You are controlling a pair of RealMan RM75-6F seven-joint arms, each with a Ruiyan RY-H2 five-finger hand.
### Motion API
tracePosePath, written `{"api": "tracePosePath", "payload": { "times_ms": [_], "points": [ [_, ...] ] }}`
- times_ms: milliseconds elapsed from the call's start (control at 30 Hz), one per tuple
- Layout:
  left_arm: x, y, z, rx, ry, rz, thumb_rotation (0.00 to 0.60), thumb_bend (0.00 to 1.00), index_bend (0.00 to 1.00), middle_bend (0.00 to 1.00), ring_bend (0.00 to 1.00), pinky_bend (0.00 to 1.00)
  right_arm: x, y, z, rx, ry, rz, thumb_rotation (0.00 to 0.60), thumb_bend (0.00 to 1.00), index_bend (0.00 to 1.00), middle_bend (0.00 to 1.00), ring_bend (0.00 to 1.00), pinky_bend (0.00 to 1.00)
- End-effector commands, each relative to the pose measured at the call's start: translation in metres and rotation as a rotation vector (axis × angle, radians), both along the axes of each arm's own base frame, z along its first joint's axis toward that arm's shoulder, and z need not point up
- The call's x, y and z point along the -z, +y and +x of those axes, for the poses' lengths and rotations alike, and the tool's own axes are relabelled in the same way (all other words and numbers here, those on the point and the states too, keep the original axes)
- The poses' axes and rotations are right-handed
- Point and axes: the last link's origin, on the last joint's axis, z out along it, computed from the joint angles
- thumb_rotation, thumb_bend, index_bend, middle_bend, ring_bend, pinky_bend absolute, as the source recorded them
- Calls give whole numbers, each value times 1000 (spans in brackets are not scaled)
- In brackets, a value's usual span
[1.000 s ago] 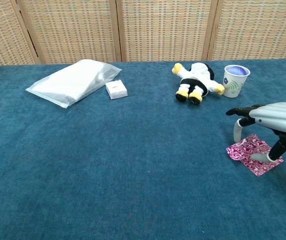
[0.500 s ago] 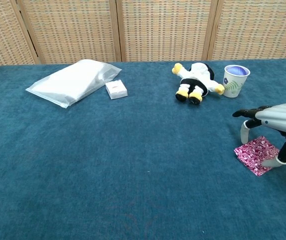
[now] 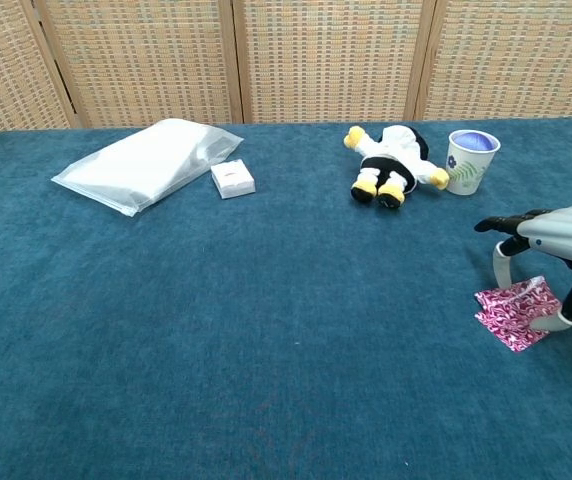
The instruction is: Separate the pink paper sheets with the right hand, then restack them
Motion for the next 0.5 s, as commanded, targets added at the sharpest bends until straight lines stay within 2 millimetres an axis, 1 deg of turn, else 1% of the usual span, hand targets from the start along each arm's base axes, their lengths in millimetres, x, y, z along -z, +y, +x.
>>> {"api": "tracePosePath", "payload": {
  "times_ms": [33,333,500],
  "points": [
    [0,0,0,0,0,0,600,0,0,0,0,0,-1,-1,-1,5,7,-2,600,260,369,0,0,0],
    [0,0,0,0,0,0,600,0,0,0,0,0,-3,-1,-2,14,22,1,600,246,307,0,0,0],
    [0,0,0,1,0,1,600,0,0,0,0,0,-3,0,-3,15,29,8,600,234,291,0,0,0]
  ]
}}
